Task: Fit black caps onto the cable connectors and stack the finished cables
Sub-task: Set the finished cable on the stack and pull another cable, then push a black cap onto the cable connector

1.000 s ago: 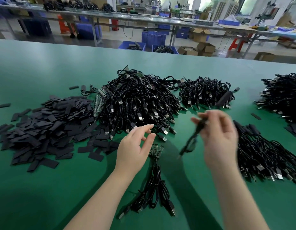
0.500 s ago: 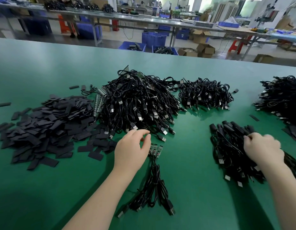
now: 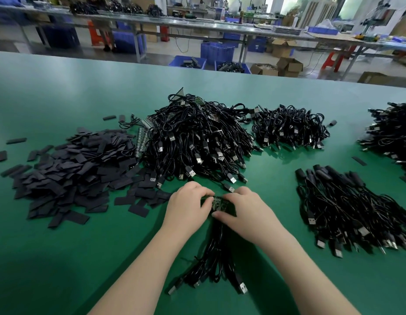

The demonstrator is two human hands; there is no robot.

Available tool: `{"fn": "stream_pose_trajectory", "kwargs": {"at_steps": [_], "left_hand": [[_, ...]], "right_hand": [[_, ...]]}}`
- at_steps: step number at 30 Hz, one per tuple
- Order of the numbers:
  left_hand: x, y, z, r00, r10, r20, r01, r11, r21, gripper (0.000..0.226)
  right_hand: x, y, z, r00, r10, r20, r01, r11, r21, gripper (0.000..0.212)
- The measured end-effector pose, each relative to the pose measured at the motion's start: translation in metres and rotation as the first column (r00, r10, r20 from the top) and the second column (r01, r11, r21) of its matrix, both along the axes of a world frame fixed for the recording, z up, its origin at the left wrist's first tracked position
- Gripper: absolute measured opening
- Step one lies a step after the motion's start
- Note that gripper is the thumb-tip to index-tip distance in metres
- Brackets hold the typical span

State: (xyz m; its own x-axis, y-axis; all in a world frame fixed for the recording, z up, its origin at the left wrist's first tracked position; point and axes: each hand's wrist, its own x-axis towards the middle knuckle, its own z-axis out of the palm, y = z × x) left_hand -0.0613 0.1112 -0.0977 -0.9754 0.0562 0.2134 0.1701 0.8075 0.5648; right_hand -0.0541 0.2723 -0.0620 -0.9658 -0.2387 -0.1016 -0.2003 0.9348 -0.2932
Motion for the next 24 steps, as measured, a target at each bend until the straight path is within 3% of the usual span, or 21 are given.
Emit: {"fn": "stream_pose_trajectory", "kwargs": {"at_steps": [3,7,9,12,14,17,21,24], "left_hand": [[0.000,0.000,0.000,1.000,-0.008,-0.003,0.008,1.000,-0.020,0.022],[-0.001,0.000,-0.001,1.000,-0.012,-0.009,0.012,1.000,0.005,0.021],[-0.001,0.000,-0.001,1.000,-0.013,-0.014,0.014,1.000,0.018,0.021],[-0.002,-0.001,-0.002,1.000,-0.013,-0.009,0.013,0.999,0.036,0.019],[-0.003,-0.001,-0.003,1.000,-0.011,-0.011,0.011,0.998,0.054,0.019],[-0.005,-0.002,-0.004,1.000,-0.001,0.010,0.001,0.998,0.063,0.021],[-0.008,-0.004,-0.004,0.998,0.012,0.057,-0.023,0.980,0.198,0.020],[-0.010,-0.010,0.004,0.997,0.053,0.060,-0.075,0.879,0.472,0.014]], "right_hand": [[-0.002,0.003,-0.006,0.995,-0.086,0.042,0.093,0.974,-0.205,0.049],[0.002,0.019,-0.003,0.972,-0.215,0.093,0.230,0.804,-0.548,0.022],[0.006,0.025,0.007,0.963,-0.205,0.177,0.268,0.620,-0.737,0.019],[0.013,0.026,0.026,0.961,-0.093,0.260,0.275,0.222,-0.935,0.022],[0.016,0.021,0.038,0.955,0.007,0.297,0.297,0.043,-0.954,0.024],[0.019,0.012,0.051,0.942,0.115,0.315,0.329,-0.123,-0.936,0.013],[0.015,-0.003,0.058,0.933,0.119,0.341,0.360,-0.243,-0.901,0.010],[0.010,-0.011,0.054,0.919,0.057,0.390,0.389,-0.278,-0.878,0.009]]}}
